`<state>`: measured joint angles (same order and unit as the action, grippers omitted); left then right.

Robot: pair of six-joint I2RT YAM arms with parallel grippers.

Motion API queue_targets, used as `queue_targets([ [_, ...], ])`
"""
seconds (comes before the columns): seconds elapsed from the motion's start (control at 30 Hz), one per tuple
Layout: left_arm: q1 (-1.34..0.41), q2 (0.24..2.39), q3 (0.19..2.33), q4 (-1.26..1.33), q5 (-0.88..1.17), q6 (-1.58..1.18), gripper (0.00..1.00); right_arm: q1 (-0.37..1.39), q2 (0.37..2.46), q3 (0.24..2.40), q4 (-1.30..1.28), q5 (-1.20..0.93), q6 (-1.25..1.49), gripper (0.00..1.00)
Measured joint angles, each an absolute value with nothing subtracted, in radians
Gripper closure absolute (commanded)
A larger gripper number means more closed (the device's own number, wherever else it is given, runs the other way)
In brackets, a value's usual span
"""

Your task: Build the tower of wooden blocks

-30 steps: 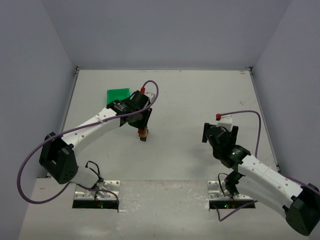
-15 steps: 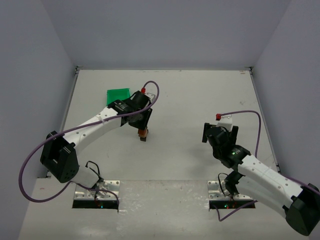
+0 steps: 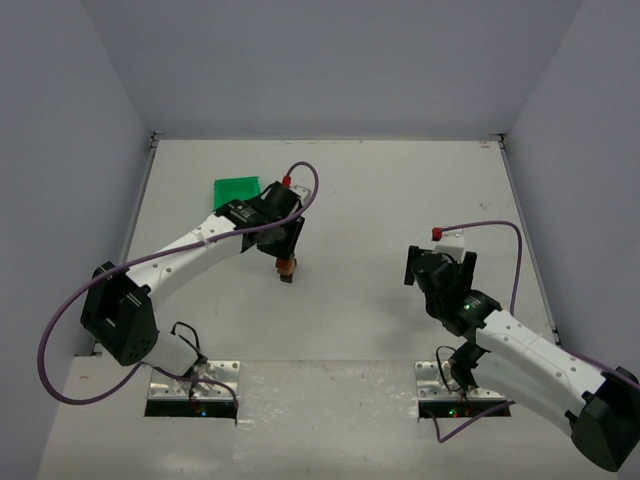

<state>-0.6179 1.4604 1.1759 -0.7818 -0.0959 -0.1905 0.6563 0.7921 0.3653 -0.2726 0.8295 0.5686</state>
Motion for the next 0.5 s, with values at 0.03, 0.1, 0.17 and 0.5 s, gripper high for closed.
queue_targets([
  [0.03,-0.618,1.461,1.176,-0.782,-0.096,-0.191,0.95,0.656,0.792,0.365,-0.273,0.83,0.569,0.01],
  [0.1,-0.618,1.462,1.176,-0.782,-0.096,-0.19,0.94,0.656,0.792,0.365,-0.273,0.83,0.569,0.01],
  [0.17,-0.618,1.463,1.176,-0.782,-0.095,-0.19,0.92,0.656,0.792,0.365,-0.273,0.83,0.569,0.01],
  [0.5,-0.618,1.472,1.176,-0.781,-0.093,-0.189,0.91,0.656,0.792,0.365,-0.273,0.83,0.569,0.01],
])
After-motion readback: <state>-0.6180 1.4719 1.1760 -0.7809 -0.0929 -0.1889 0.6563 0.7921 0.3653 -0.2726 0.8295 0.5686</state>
